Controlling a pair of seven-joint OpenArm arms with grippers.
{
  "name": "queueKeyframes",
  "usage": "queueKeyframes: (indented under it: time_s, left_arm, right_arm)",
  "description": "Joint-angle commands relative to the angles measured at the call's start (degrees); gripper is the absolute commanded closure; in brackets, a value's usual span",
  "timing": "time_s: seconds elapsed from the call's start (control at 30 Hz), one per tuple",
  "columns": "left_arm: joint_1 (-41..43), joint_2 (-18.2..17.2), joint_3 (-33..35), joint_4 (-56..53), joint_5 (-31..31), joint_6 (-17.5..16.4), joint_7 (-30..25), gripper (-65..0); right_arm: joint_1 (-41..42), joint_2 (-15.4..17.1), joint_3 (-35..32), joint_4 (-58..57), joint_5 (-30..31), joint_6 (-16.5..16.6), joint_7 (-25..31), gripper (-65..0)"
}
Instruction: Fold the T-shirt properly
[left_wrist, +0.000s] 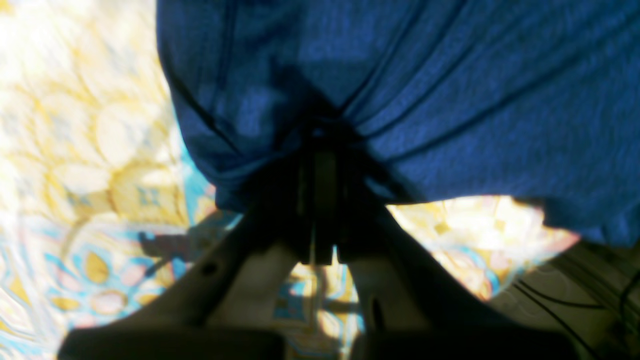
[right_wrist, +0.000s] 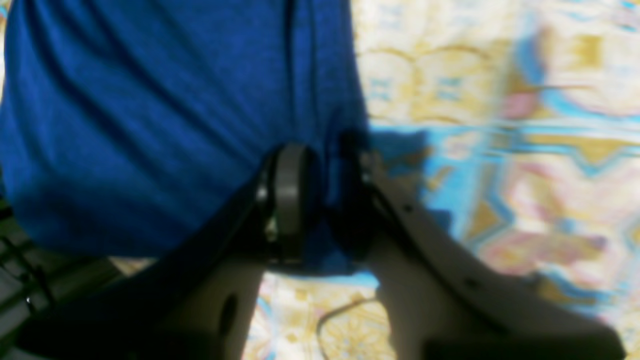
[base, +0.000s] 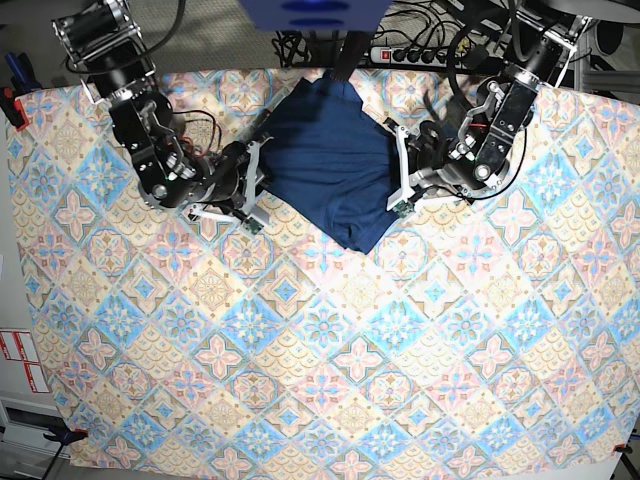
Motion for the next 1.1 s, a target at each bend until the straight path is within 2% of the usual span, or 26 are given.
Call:
queueKeyframes:
  time_s: [0.0,0.13,0.23,0.37,0.5,0.63,0.7,0.8,0.93,1.07]
  left_arm:
    - [-0.8,0.9,-0.3,0.7,1.9,0.1,-0.3,0.0]
    - [-2.2,3.2,0.8,0.6,6.7,0.0,-0.3,0.0]
    - [-3.5,4.0,2.0,0.5,8.9,0.0,-0.3,0.0]
    - [-5.1,5.8,2.5,-0.6,11.7,0.0,-2.4,0.0]
    - [-5.3,6.1,2.5,-0.6,14.7,0.2,-5.4,0.0]
    - [-5.2,6.0,1.4,-0.1,16.3,0.2,-5.7,0.0]
    - [-4.6,5.9,-1.9,0.9,16.2,0.2,-5.7,0.0]
    - [-0.7,6.3,-11.3,5.7,15.7,0.2,-5.8,0.0]
    - [4.4,8.6,-23.1,13.6,15.7,0.2,-5.8,0.0]
    - [7.3,13.1,-35.0,17.7,15.5,0.2,-5.8,0.0]
  right_arm:
    - [0.0,0.3,2.1,2.5,0.6,0.1,0.9,-12.7]
    - [-3.7,0.3,9.9,7.8,0.6,0.1,0.8,-12.7]
    - [-5.7,0.3,13.1,10.9,0.7,0.1,0.4,-12.7]
    - [-8.2,0.3,13.4,14.0,0.8,0.1,0.4,-12.7]
    - [-10.8,0.3,13.3,16.0,0.8,0.2,0.3,-12.7]
    - [-11.5,0.1,10.8,17.6,0.8,0.2,0.3,-12.7]
    - [-11.4,0.1,7.8,18.3,0.8,0.2,0.5,-12.7]
    - [-9.3,0.1,1.6,20.0,0.8,0.2,0.6,-12.7]
    - [-4.2,-0.2,-8.7,20.5,0.8,0.2,0.8,-12.7]
    - [1.5,-3.4,-16.1,19.9,0.7,0.2,0.7,-12.7]
